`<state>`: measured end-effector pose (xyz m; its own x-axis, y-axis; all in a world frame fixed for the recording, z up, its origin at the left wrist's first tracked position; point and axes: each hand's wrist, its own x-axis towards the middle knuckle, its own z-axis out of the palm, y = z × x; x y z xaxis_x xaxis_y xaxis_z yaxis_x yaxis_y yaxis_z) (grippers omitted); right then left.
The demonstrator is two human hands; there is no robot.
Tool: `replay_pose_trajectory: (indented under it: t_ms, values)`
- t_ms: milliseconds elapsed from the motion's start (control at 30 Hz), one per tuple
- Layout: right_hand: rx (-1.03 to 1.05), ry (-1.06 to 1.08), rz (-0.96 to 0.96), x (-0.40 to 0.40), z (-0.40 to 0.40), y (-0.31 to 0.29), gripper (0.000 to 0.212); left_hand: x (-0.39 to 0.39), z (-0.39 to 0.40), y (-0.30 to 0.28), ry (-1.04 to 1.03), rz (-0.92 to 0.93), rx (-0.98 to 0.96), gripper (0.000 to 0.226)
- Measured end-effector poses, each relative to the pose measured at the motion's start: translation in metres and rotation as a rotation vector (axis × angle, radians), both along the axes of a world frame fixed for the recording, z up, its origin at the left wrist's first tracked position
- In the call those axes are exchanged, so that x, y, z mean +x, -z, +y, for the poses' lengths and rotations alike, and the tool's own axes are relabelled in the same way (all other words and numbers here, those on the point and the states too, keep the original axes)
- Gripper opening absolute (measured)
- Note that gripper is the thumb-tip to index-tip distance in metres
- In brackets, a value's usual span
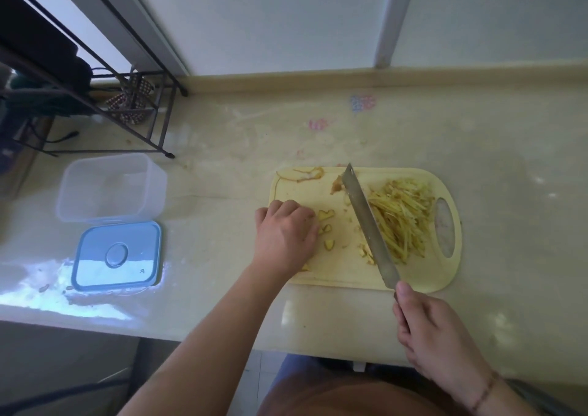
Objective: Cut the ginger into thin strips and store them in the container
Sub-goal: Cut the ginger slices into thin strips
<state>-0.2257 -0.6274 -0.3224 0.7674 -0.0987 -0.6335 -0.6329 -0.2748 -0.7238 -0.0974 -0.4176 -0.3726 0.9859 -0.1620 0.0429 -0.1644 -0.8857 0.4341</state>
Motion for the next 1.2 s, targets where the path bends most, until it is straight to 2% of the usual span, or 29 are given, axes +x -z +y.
replay_pose_trajectory:
  t_ms: [233, 367, 600, 667, 767, 933, 1100, 1200]
  values:
    - [0.017, -0.013, 0.013, 0.000, 0.001, 0.001, 0.076, -0.011, -0.007, -0.007, -0.002, -0.024, 0.085, 0.008]
    - [0.030, 0.008, 0.014, 0.001, 0.000, 0.000, 0.087, -0.012, -0.015, -0.015, -0.096, 0.112, 0.089, 0.010]
    - [0.032, 0.015, 0.003, 0.001, -0.001, 0.000, 0.091, -0.015, -0.025, -0.016, -0.175, 0.074, 0.124, 0.007]
    - [0.033, 0.013, 0.008, 0.000, -0.001, 0.000, 0.093, -0.014, -0.027, -0.020, -0.212, 0.174, 0.125, 0.012]
    - [0.026, 0.006, 0.001, 0.000, -0.001, 0.000, 0.093, -0.011, -0.028, -0.021, -0.255, 0.298, 0.061, 0.014]
    - [0.012, -0.012, -0.006, 0.001, -0.003, -0.001, 0.087, 0.001, -0.034, -0.025, -0.254, 0.354, -0.070, 0.010]
    - [0.007, -0.009, -0.002, 0.002, -0.006, -0.003, 0.078, 0.003, -0.036, -0.028, -0.176, 0.261, 0.042, 0.011]
    - [0.010, -0.004, 0.006, 0.002, -0.006, -0.004, 0.073, 0.004, -0.029, -0.029, -0.232, 0.203, 0.114, 0.016]
